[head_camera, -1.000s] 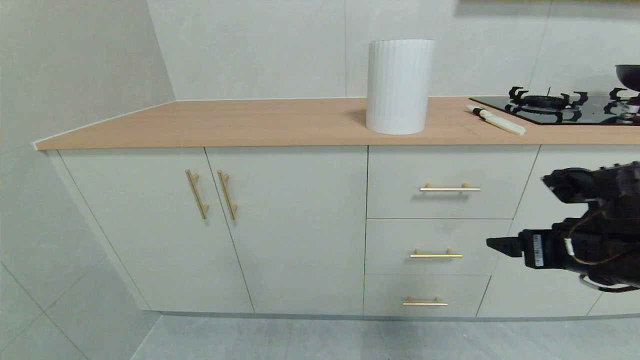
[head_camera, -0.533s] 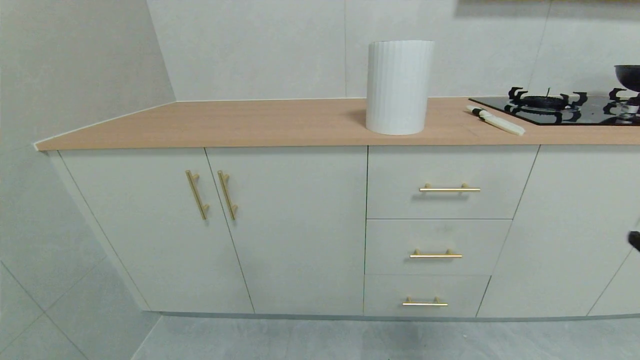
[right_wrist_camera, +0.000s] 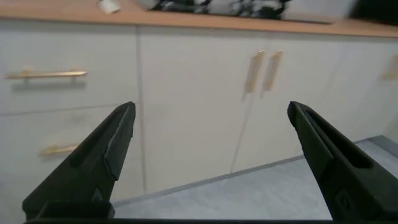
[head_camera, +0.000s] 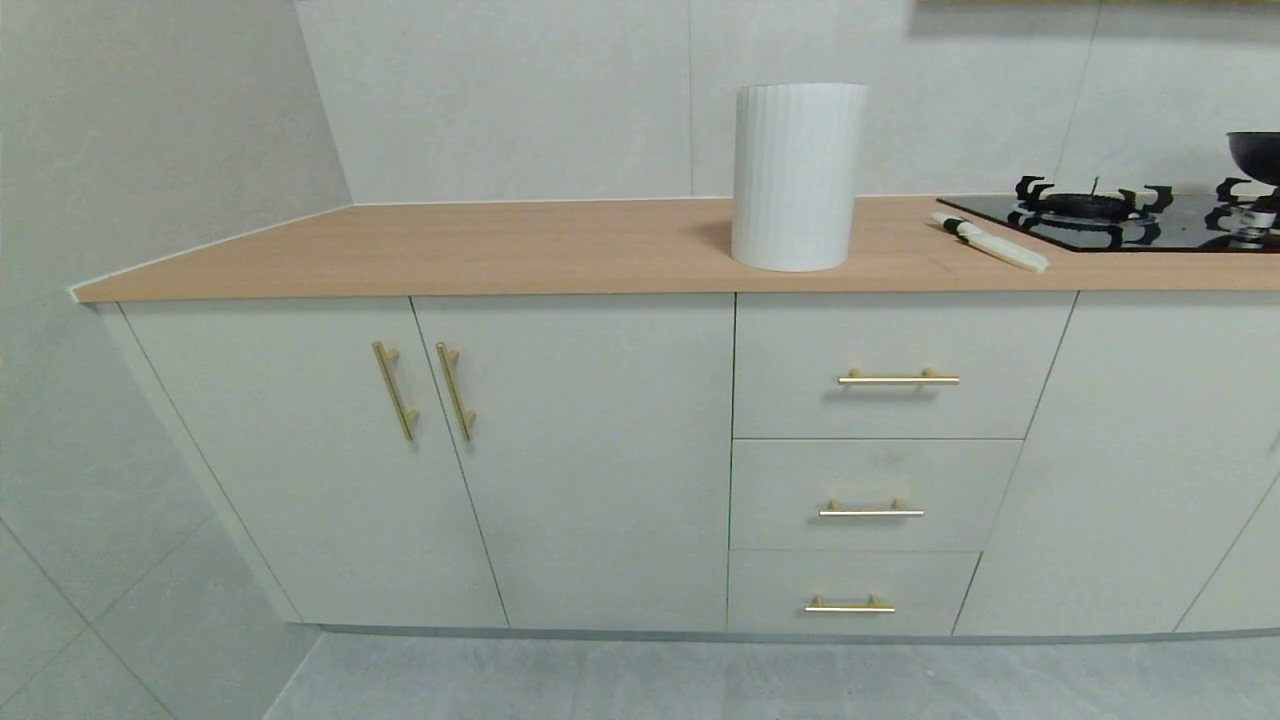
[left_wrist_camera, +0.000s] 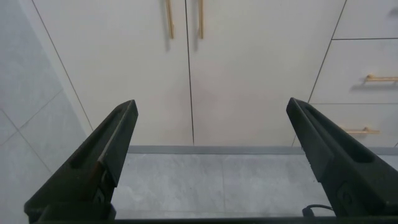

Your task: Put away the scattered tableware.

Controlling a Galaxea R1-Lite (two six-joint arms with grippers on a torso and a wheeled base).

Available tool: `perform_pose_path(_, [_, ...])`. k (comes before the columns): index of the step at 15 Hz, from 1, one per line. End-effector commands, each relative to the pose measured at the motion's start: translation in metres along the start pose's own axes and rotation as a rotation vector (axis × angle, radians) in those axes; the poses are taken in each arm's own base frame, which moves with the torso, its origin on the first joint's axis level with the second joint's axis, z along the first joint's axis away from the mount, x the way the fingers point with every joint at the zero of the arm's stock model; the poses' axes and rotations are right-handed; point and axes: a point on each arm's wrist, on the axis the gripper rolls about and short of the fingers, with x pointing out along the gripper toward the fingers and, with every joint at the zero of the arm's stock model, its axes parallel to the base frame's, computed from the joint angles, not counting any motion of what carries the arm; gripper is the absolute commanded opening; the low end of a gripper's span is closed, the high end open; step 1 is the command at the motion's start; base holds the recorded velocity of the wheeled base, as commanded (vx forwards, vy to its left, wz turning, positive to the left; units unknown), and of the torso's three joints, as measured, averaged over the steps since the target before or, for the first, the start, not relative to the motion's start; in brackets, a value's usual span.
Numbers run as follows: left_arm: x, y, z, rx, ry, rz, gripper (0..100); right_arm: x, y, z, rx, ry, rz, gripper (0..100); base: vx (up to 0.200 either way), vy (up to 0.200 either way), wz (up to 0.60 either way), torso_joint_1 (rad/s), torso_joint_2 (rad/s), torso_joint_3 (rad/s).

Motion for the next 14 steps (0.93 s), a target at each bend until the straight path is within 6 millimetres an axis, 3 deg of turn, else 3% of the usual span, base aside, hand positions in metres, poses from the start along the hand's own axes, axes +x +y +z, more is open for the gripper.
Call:
perform_pose_path(1, [0.000,0.000,0.000,0.000,0.000,0.000,100,-0.027,-0.008,-0.018,0.032,-0.082,-0.020,100,0.000,0.000,0.00,0.000,0.00,0.000])
perform_pose_path(3, [0.000,0.000,0.000,0.000,0.000,0.000,100,-0.042,-0.011,-0.029,0.037,-0.123,0.071,100,0.000,0.000,0.00,0.000,0.00,0.000])
perform_pose_path(6, [0.000,0.000,0.000,0.000,0.000,0.000,100,-0.038,-0.006,-0.040,0.062,-0.089,0.128,100,0.000,0.000,0.00,0.000,0.00,0.000])
perform_pose_path(7, [0.000,0.000,0.000,0.000,0.000,0.000,100,-0.032,0.003,-0.058,0.052,-0.045,0.234,100,0.000,0.000,0.00,0.000,0.00,0.000])
perform_pose_path(10, [0.000,0.000,0.000,0.000,0.000,0.000,100,-0.024,0.016,-0.087,0.077,-0.021,0.343,100,0.000,0.000,0.00,0.000,0.00,0.000])
perform_pose_path(14, [0.000,0.000,0.000,0.000,0.000,0.000,100,-0.025,0.021,-0.100,0.117,0.070,0.466,100,0.000,0.000,0.00,0.000,0.00,0.000])
